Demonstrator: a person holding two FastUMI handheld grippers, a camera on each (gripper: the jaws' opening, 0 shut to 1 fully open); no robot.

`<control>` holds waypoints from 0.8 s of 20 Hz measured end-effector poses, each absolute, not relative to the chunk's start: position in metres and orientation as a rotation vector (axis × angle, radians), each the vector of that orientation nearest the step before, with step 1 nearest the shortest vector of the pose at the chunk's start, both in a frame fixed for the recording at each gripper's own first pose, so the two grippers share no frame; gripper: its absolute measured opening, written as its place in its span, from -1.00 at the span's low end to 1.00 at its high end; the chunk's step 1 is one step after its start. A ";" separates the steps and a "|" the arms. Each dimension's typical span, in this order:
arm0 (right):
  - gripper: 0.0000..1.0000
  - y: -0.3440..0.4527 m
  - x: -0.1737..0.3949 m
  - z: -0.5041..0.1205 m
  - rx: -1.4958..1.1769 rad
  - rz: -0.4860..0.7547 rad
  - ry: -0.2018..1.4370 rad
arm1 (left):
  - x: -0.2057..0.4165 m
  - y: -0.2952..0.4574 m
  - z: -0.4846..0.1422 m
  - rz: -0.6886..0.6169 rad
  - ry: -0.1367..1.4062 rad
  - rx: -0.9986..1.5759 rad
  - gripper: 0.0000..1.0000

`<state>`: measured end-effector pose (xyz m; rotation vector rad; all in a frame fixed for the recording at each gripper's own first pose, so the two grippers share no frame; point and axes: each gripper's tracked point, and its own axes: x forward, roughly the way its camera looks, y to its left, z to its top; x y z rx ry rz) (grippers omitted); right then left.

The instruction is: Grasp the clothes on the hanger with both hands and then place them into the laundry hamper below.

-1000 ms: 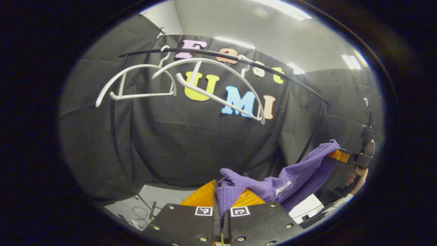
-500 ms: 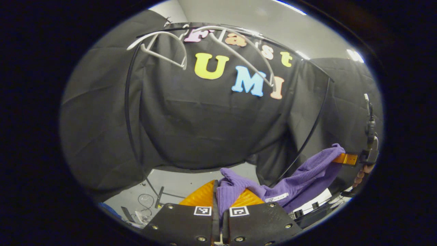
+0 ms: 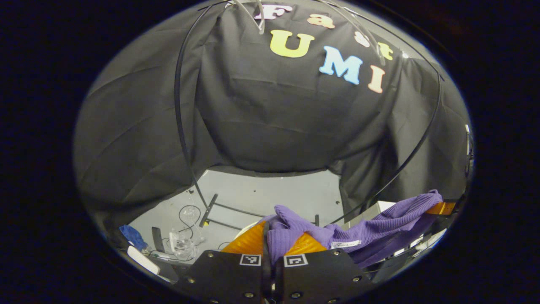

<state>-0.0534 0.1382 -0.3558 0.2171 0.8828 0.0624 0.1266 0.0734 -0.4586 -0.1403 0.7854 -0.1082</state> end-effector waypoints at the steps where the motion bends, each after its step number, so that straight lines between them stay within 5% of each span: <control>1: -0.99 0.143 -0.054 -0.365 0.217 0.063 0.897 | 0.127 0.070 -0.468 -0.111 0.800 -0.140 -0.91; 16: -0.96 0.184 -0.057 -0.421 0.201 0.106 0.985 | 0.125 0.065 -0.528 -0.124 0.850 -0.128 -0.92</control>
